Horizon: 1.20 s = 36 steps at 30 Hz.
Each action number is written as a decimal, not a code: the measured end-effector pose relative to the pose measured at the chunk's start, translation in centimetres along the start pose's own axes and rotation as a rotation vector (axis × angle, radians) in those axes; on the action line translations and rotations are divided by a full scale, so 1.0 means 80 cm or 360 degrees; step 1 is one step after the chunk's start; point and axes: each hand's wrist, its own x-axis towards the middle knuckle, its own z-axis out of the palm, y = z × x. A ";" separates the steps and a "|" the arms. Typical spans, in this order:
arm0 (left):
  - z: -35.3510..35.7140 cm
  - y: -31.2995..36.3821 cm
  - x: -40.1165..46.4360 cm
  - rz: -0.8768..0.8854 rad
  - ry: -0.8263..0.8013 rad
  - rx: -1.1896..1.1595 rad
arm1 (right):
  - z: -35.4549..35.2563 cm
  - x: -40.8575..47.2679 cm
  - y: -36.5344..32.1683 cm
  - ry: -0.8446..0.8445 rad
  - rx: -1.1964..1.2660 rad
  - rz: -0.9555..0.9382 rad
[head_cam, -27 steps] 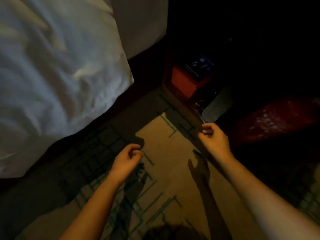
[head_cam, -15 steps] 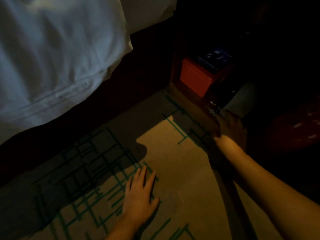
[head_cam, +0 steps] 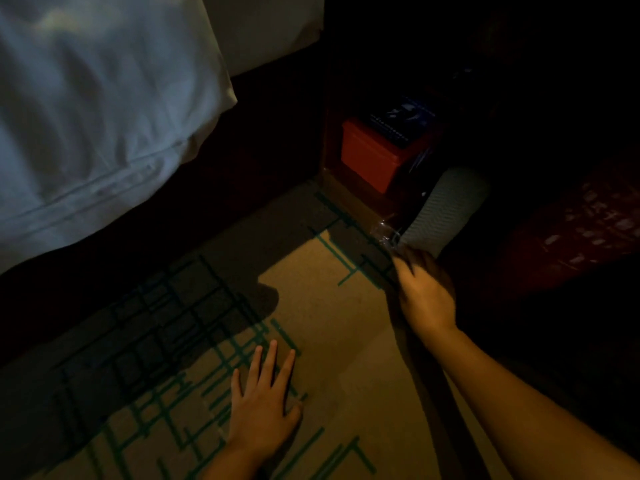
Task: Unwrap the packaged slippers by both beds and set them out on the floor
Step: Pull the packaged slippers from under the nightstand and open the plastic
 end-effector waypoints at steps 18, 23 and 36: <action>-0.051 0.049 -0.004 -0.0726 0.0002 -0.2348 | 0.001 -0.119 -0.081 0.0082 0.0245 -0.0538; -0.060 0.062 -0.026 -0.0733 -0.0228 -0.2658 | 0.032 -0.209 -0.102 -0.0188 0.0393 -0.0873; -0.020 0.011 -0.099 -0.0402 0.0149 -0.0741 | 0.038 -0.217 -0.112 -0.0264 0.0298 -0.0951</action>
